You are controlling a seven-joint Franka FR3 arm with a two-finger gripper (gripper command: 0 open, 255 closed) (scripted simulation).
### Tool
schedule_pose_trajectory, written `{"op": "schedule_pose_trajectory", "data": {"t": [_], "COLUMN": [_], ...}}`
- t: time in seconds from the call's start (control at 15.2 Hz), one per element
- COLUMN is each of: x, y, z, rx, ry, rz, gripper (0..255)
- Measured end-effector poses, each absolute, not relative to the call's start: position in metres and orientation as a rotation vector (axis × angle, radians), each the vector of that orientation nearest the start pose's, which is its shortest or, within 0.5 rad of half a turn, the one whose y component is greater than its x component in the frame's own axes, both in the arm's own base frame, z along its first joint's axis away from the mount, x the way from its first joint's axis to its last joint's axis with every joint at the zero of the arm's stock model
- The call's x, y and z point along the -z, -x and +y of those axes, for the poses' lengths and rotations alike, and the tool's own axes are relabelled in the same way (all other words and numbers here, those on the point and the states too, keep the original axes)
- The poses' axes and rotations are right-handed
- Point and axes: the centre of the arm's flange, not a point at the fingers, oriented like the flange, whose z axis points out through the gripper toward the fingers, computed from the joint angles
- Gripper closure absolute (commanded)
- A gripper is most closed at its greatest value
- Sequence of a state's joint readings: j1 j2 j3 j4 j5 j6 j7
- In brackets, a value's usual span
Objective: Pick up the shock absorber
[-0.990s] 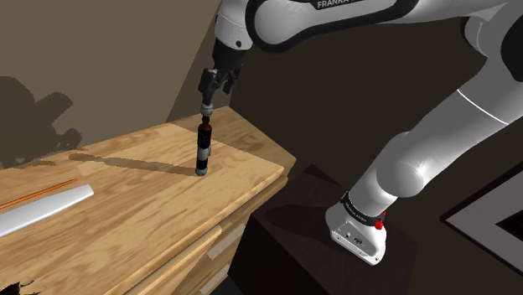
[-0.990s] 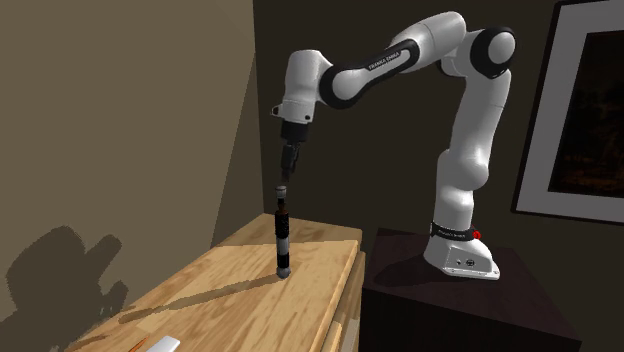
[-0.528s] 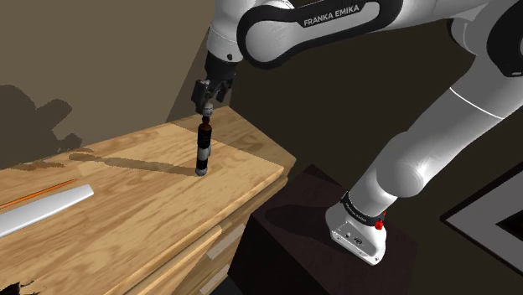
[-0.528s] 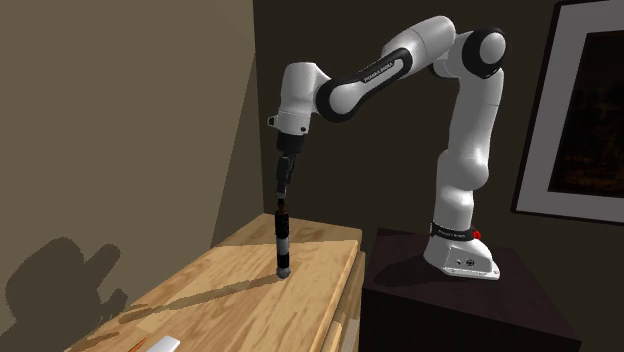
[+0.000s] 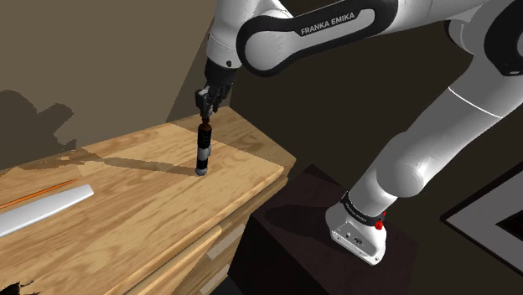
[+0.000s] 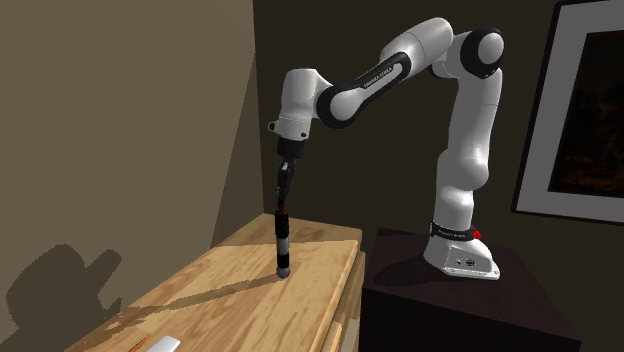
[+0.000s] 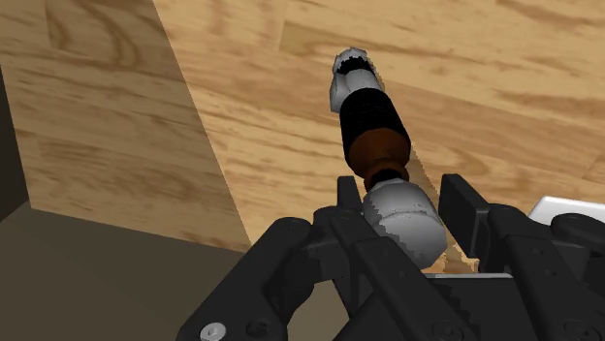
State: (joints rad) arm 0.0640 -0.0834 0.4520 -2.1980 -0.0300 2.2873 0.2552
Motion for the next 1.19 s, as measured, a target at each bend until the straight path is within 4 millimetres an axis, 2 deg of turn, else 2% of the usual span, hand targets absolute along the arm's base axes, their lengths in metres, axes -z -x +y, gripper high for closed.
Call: {"op": "schedule_pose_trajectory", "data": {"t": [0.4, 1.19], "x": [-0.434, -0.495], "y": [-0.462, -0.462], "z": [0.265, 0.265], "rx": [0.271, 0.270], "ry": [3.094, 3.094], "rz": [-0.437, -0.437], "gripper": [255, 255]}}
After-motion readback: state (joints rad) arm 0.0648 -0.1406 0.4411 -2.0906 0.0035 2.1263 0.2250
